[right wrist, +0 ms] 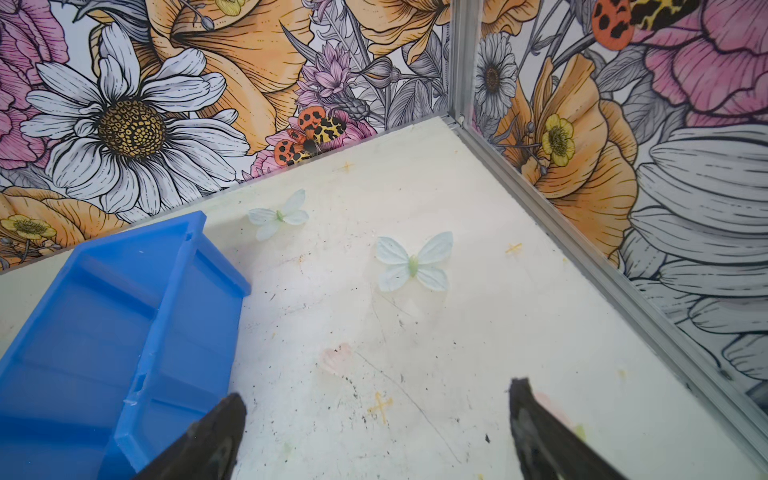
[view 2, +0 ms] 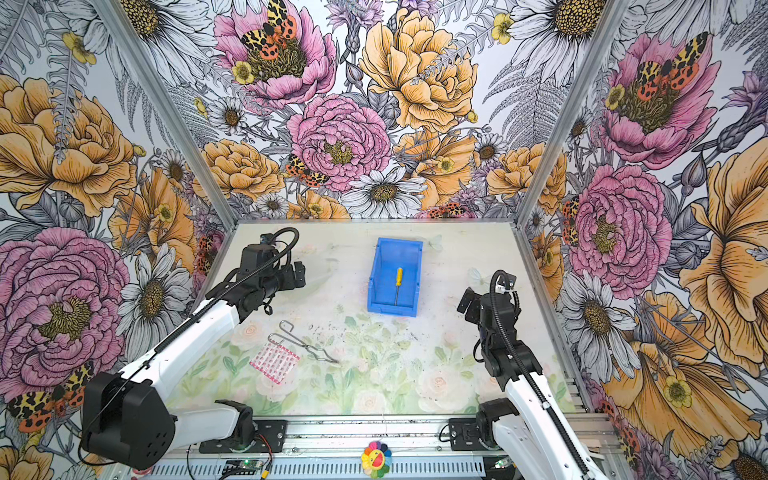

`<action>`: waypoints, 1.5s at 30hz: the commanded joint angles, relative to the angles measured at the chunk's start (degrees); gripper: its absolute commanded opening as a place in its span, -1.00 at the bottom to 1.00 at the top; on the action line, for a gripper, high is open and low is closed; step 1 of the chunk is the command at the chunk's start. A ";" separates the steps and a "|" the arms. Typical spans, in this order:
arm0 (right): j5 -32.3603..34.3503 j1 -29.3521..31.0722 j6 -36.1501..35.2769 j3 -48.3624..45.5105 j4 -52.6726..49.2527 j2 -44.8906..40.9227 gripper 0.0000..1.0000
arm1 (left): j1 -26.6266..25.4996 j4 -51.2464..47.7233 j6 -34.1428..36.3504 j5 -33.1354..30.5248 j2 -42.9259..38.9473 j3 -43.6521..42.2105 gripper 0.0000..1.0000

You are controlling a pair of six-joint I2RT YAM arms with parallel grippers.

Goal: Put the screwdriver in the bin

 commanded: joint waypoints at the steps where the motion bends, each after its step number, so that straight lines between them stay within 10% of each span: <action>1: 3.32 -0.30 -2.17 -0.89 5.66 -0.02 0.99 | 1.80 7.20 2.88 0.57 -3.53 -2.09 0.97; 8: -1.30 -0.83 -10.22 -6.50 21.71 8.33 0.99 | 3.26 11.82 1.78 -17.88 -4.71 -8.34 0.97; 17: -1.61 -4.44 -14.11 -3.56 30.50 22.11 0.99 | 13.21 23.35 3.07 -7.33 -4.08 -14.85 0.97; 45: -5.72 -11.30 -17.09 -3.96 49.21 38.70 0.99 | 13.61 67.06 11.80 -3.03 14.63 -28.27 0.97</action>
